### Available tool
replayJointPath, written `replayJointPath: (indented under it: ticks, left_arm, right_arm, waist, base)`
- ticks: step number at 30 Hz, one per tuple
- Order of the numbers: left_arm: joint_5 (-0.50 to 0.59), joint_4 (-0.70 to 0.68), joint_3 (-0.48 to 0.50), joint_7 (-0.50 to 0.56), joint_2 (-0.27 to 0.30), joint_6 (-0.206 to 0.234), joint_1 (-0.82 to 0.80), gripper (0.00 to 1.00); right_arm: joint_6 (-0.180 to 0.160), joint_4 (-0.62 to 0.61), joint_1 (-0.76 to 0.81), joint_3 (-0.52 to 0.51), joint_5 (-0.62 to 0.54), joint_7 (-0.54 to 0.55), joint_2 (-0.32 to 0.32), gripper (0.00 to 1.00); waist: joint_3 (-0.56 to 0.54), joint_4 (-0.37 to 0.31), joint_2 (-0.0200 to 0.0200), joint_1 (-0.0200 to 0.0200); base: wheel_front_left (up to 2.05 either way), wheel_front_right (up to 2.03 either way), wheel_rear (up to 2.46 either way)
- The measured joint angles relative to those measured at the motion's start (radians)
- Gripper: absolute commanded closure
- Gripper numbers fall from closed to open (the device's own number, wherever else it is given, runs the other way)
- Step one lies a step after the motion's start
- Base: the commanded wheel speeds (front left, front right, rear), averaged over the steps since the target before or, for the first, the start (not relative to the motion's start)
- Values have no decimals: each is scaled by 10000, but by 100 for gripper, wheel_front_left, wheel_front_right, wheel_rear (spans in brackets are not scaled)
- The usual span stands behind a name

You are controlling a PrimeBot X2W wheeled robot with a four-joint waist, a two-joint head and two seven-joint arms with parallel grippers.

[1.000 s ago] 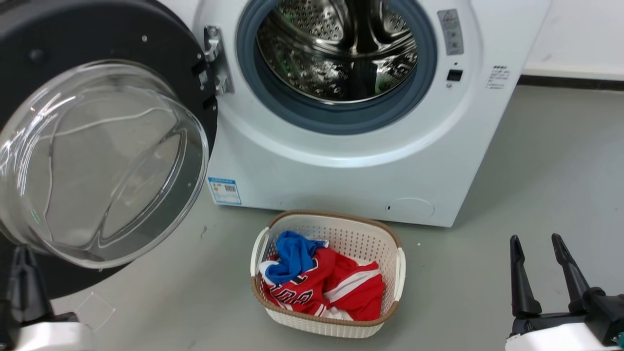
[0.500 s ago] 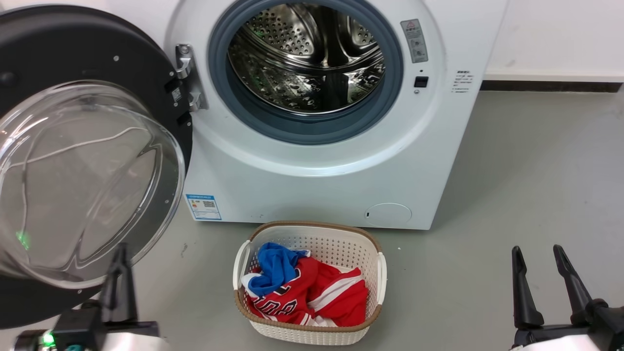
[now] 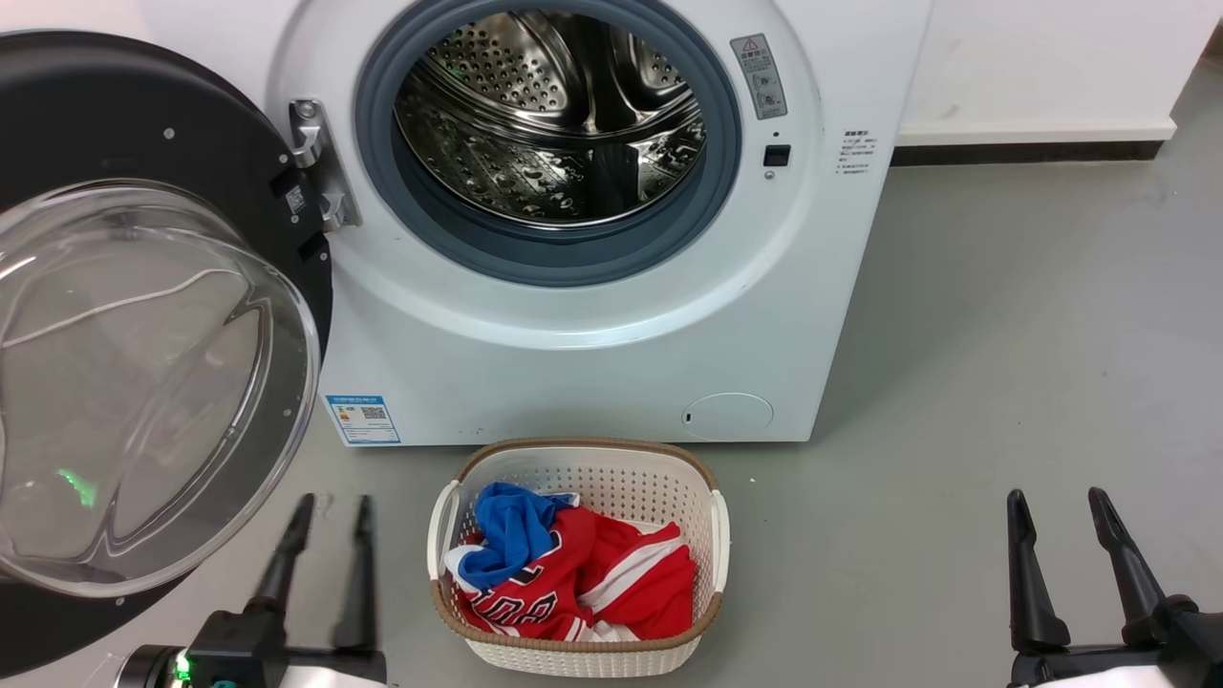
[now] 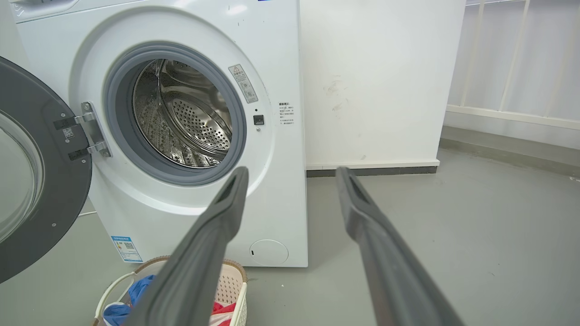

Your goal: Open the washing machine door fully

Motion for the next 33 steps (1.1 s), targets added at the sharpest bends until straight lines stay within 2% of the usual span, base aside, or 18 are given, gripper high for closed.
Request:
replayJointPath:
  ticks: [17,18,23,33]
  left_arm:
    - [35,267,-161,0,-2,178,22,0]
    - [33,307,-159,0,-6,201,25,100]
    - [-61,830,-182,96,-27,199,210,100]
    - [-2119,1108,-44,610,-31,161,63,100]
  right_arm:
    - [0,-27,35,10,100,0,0,0]
    - [0,6,38,8,100,0,2,100]
    - [0,460,147,38,178,44,6,100]
    - [0,775,53,144,2280,399,-40,100]
  waist:
    - [48,-73,0,1]
    - [50,-69,0,1]
    - [52,-67,0,1]
    - [73,-48,0,1]
  base:
    - [0,0,0]
    - [0,0,0]
    - [0,0,0]
    - [0,0,0]
